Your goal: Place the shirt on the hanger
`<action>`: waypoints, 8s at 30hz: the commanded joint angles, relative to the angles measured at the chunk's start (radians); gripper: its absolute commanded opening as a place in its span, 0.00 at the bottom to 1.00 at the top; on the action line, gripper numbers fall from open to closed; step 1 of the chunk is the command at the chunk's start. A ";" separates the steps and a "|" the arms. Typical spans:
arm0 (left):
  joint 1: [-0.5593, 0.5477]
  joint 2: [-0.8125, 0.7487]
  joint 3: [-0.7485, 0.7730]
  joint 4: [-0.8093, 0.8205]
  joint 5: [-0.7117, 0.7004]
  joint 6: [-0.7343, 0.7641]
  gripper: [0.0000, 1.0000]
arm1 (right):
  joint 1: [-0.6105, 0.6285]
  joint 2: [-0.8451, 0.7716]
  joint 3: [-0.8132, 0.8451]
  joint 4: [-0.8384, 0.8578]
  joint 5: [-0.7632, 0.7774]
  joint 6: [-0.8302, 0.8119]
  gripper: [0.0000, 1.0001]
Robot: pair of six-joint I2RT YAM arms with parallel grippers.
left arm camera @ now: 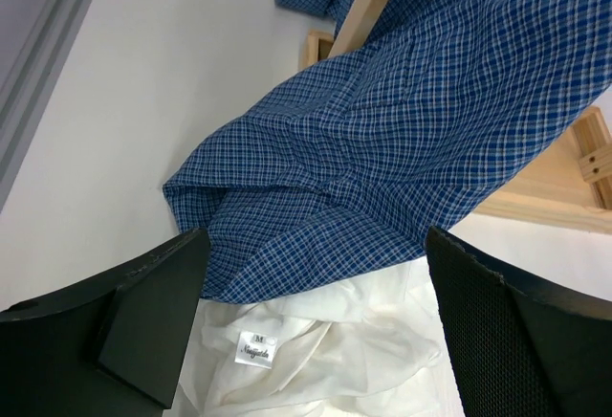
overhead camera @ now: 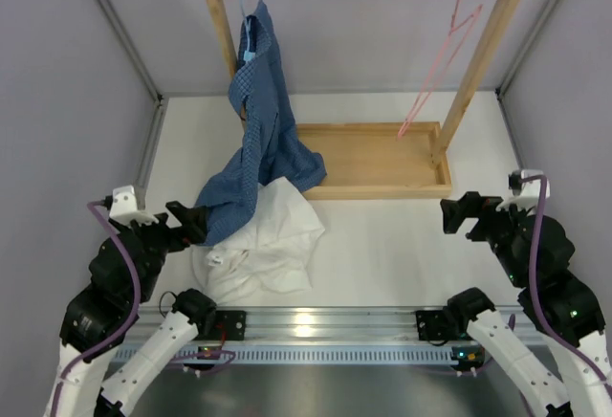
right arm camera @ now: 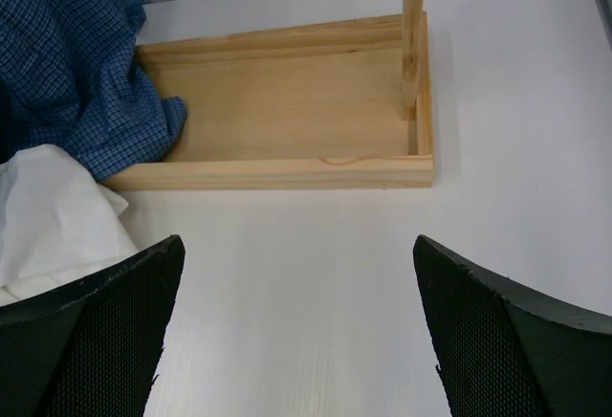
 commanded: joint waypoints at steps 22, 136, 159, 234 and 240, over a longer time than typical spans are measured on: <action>0.004 -0.018 -0.091 0.058 -0.248 -0.081 0.98 | 0.670 0.579 -0.232 0.775 -0.189 0.022 0.99; -0.893 0.655 -0.244 0.642 -0.255 -0.285 0.98 | 0.440 0.370 -0.139 0.206 0.057 0.089 0.58; -0.892 0.569 -0.331 0.556 -0.222 -0.335 0.98 | 0.414 0.860 -0.171 0.258 -0.058 0.054 0.39; -0.692 0.721 0.346 0.424 -0.158 0.137 0.00 | 0.440 0.072 0.051 0.536 -0.305 -0.225 0.00; -0.694 0.790 0.862 0.273 0.052 0.318 0.00 | 0.440 0.240 0.401 0.481 -0.468 -0.250 0.00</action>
